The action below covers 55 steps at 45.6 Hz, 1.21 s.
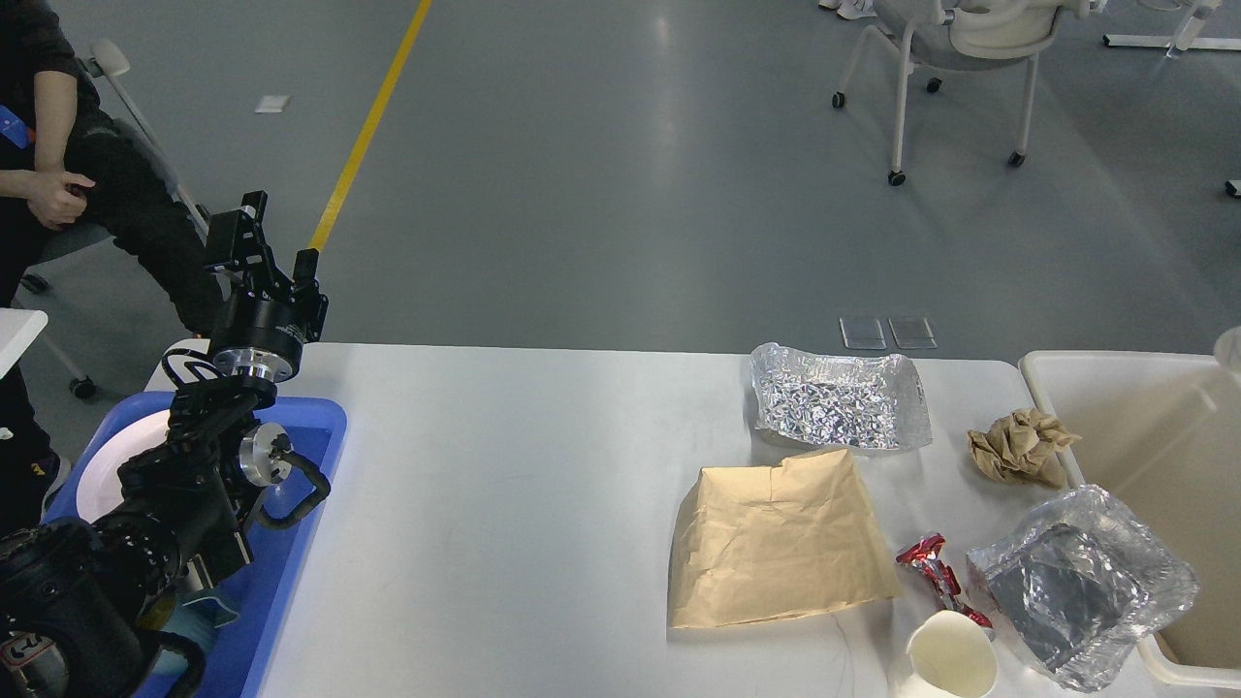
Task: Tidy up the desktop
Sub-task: 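Raise the right gripper up and away from the bin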
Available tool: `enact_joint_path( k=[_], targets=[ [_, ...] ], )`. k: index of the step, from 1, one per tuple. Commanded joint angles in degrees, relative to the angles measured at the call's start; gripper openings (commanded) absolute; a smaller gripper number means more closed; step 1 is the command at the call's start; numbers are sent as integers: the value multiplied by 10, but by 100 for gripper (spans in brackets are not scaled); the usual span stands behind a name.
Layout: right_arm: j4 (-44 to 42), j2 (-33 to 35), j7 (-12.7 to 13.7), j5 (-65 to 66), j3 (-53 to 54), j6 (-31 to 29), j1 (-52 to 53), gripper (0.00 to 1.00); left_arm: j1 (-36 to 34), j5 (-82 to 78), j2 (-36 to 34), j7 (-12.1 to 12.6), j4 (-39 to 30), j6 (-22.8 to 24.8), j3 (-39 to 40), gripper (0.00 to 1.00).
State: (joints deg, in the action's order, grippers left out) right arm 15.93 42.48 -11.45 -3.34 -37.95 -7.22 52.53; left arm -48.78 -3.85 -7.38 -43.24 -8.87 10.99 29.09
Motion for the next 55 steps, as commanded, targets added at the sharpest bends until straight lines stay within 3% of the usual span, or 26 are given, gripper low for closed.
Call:
enact_joint_path(
  k=[1,12,18,28,32,41,55],
  targets=[
    [1,-12,-2,-3,1,21,-22,100,0,0,0,0,0,0,0,97],
    [8,-13,-2,-4,-1,20,-19,100,0,0,0,0,0,0,0,96],
    [10,-27,-3,-4,-15,7,42,100,0,0,0,0,0,0,0,96],
    [16,-121,0,-2,-222,-59,199,100,0,0,0,0,0,0,0,96],
    [30,-156,4,0,-265,-110,252,100,0,0,0,0,0,0,-1,97],
    [99,-215,31,21,-315,-294,371,100,0,0,0,0,0,0,0,96],
    [331,-228,32,20,-332,-400,590,100,0,0,0,0,0,0,-1,96]
  ],
)
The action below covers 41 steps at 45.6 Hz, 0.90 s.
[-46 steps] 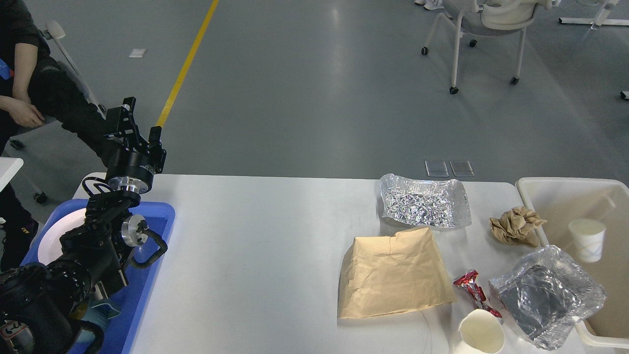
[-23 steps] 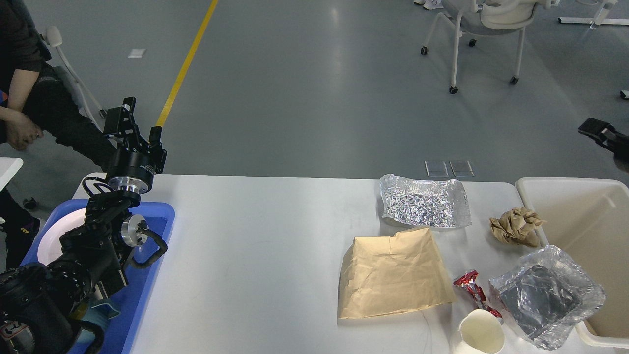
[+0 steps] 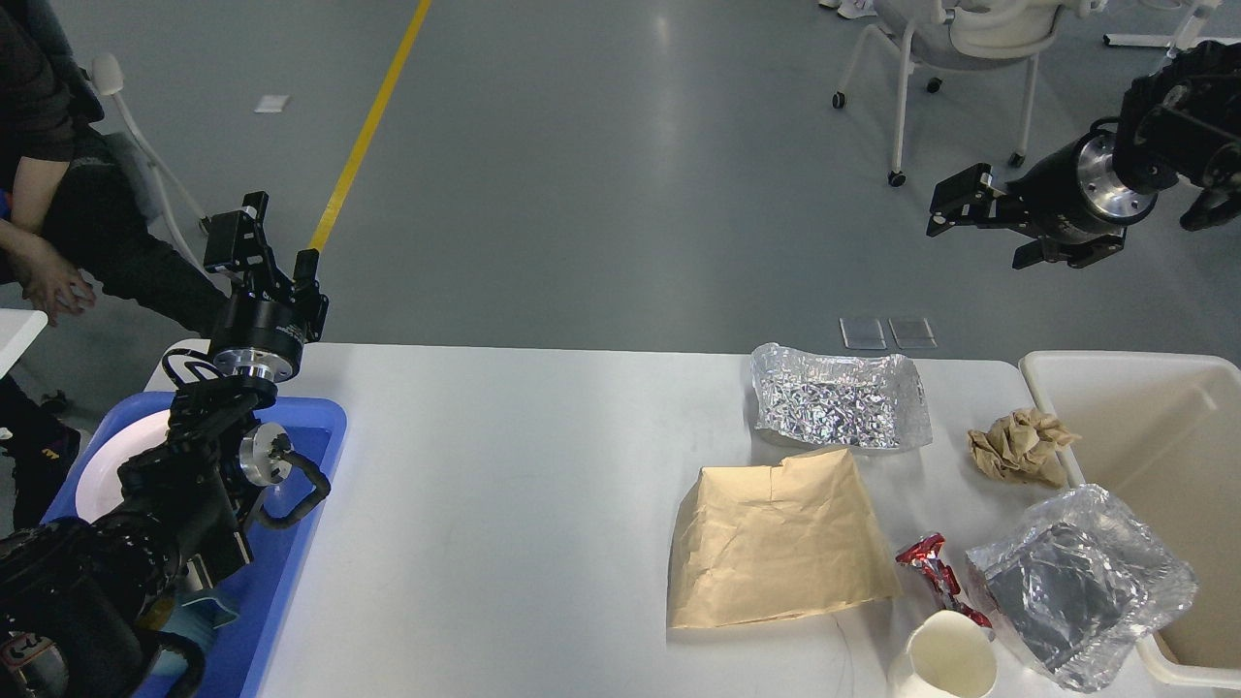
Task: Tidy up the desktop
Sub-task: 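Raise the right gripper up and away from the bin, then lower the right gripper onto the brown paper bag and grasp it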
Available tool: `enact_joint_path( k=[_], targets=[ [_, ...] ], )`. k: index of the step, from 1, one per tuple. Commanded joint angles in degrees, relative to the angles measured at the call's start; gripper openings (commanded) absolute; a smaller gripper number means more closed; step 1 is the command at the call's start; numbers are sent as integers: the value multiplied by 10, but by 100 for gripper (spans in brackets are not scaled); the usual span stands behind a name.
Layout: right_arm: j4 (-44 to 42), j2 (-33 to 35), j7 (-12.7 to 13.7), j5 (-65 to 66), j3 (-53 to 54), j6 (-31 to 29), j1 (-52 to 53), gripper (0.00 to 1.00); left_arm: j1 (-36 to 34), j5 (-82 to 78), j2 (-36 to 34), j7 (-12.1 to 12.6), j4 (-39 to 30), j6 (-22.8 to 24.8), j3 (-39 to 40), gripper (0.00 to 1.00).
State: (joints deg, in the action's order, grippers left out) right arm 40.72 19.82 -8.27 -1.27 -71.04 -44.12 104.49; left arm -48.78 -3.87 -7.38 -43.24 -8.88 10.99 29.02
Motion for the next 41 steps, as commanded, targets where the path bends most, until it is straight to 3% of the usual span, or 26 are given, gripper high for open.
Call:
enact_joint_path(
  k=[1,8,20,32,41],
  targets=[
    [99,-1,0,0,-2,-33,81,100,0,0,0,0,0,0,0,97],
    [125,-11,0,2,4,-7,89,100,0,0,0,0,0,0,0,96],
    [131,-14,2,52,5,157,-53,99,0,0,0,0,0,0,0,96],
    [208,-20,-3,239,27,163,-69,99,0,0,0,0,0,0,0,96],
    [228,-35,-3,271,85,174,-116,100,0,0,0,0,0,0,0,97]
  ],
)
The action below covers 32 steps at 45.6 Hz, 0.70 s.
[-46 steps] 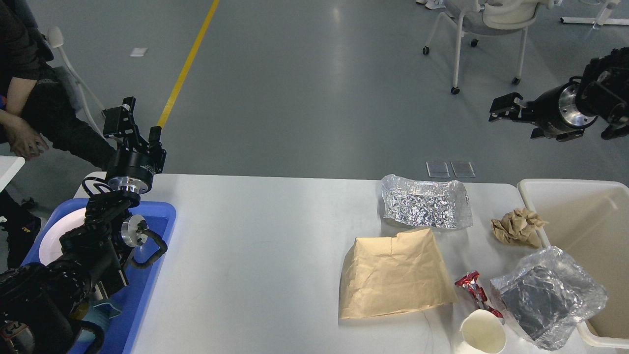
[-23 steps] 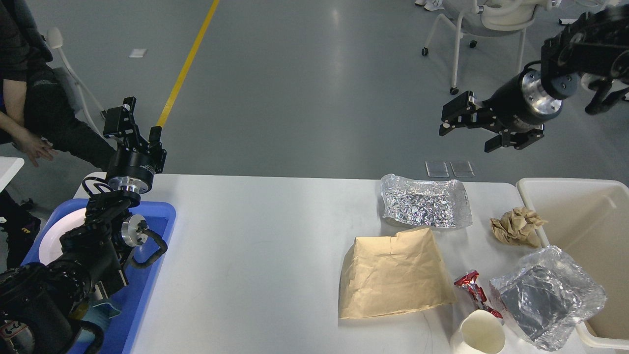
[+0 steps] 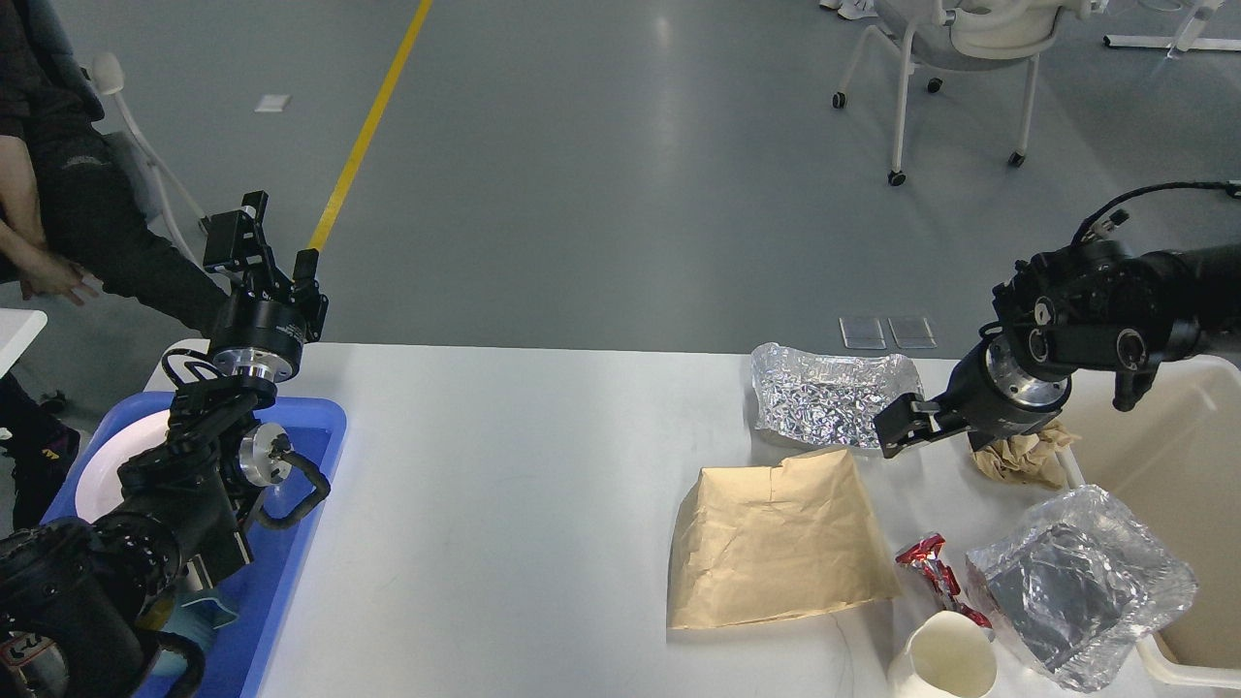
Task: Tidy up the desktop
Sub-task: 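Lower the right gripper onto the brown paper bag and grasp it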
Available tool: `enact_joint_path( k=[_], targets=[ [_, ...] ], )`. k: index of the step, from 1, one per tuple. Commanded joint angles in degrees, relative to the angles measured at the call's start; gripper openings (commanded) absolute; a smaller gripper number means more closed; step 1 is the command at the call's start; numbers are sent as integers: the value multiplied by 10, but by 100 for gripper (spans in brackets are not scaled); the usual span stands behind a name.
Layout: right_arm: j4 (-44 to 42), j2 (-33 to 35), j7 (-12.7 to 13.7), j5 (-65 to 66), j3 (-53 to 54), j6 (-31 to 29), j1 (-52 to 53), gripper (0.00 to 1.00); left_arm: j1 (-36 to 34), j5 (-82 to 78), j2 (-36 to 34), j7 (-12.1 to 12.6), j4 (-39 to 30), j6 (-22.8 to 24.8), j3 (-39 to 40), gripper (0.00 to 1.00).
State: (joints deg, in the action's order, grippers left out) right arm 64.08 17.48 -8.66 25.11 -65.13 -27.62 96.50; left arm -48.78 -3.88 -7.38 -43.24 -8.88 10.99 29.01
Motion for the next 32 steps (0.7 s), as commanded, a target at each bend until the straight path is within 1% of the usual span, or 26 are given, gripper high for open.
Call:
enact_joint_path(
  k=[1,10,18,21,22,23,24,26,29,32],
  targets=[
    [-11,-14,2,7,29,13,-46,100,0,0,0,0,0,0,0,97],
    [-82,-55,2,6,39,72,-144,99,0,0,0,0,0,0,0,97],
    [-116,-70,1,6,47,79,-184,99,0,0,0,0,0,0,0,97],
    [-122,-72,1,6,53,82,-192,98,0,0,0,0,0,0,0,97],
    [-125,-72,1,6,55,85,-194,96,0,0,0,0,0,0,0,96],
    [-127,-72,1,6,56,89,-196,89,0,0,0,0,0,0,0,97],
    [-128,-72,1,7,56,93,-197,79,0,0,0,0,0,0,0,97],
    [-132,-72,1,7,55,104,-199,63,0,0,0,0,0,0,0,96],
    [-134,-72,1,6,56,105,-196,39,0,0,0,0,0,0,0,97],
    [-134,-71,0,5,57,104,-192,19,0,0,0,0,0,0,0,97]
  ],
)
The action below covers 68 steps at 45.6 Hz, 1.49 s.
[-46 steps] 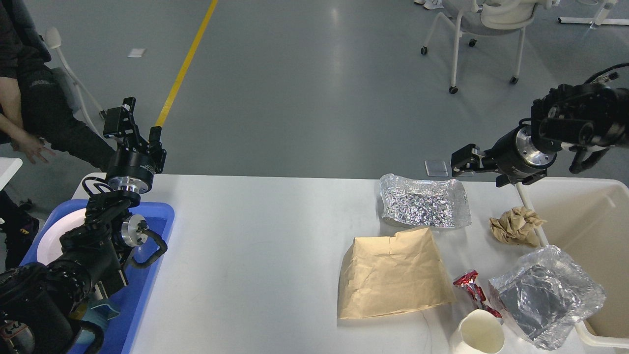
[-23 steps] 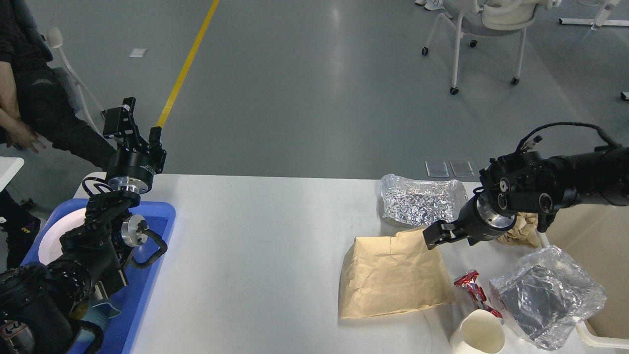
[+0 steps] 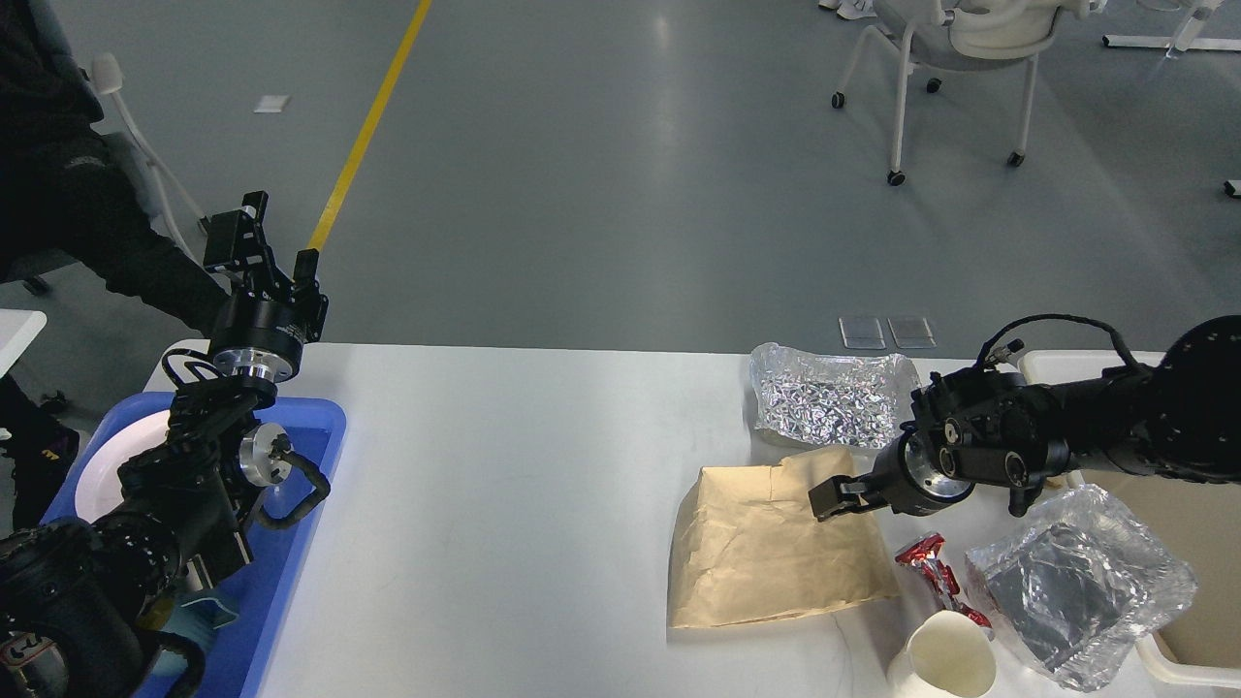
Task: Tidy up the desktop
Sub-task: 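Lower the right gripper onto the brown paper bag and grasp it, then lift the brown paper bag and drop it into the white bin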
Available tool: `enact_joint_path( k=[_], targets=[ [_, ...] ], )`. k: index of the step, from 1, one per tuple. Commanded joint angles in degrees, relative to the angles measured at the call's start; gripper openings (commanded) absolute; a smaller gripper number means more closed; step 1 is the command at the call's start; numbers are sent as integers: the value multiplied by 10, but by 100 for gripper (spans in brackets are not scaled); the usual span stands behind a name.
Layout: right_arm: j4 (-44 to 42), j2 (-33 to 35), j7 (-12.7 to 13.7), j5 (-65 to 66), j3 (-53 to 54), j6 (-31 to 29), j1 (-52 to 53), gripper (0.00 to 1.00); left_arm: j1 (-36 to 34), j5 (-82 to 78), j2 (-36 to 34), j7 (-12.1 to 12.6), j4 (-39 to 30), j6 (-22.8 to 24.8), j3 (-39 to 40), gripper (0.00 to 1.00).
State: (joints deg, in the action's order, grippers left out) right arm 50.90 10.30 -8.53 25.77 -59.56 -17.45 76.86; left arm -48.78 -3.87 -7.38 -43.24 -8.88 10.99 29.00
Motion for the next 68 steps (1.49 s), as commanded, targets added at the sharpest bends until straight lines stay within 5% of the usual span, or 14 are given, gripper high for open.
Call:
enact_joint_path(
  k=[1,4,22,33,42,56,68],
  targets=[
    [-1,1,-3,-2,3,2,8,13,0,0,0,0,0,0,0,97],
    [1,1,-4,-5,5,1,10,0,0,0,0,0,0,0,0,97],
    [25,7,-5,-9,65,3,7,0,0,0,0,0,0,0,0,96],
    [84,62,-61,-9,111,1,53,0,0,0,0,0,0,0,0,96],
    [126,143,-74,-9,140,-15,149,0,0,0,0,0,0,0,0,96],
    [12,281,-71,-11,349,-87,178,0,0,0,0,0,0,0,0,96],
    [-76,318,-67,-79,354,-79,132,0,0,0,0,0,0,0,0,97]
  ],
)
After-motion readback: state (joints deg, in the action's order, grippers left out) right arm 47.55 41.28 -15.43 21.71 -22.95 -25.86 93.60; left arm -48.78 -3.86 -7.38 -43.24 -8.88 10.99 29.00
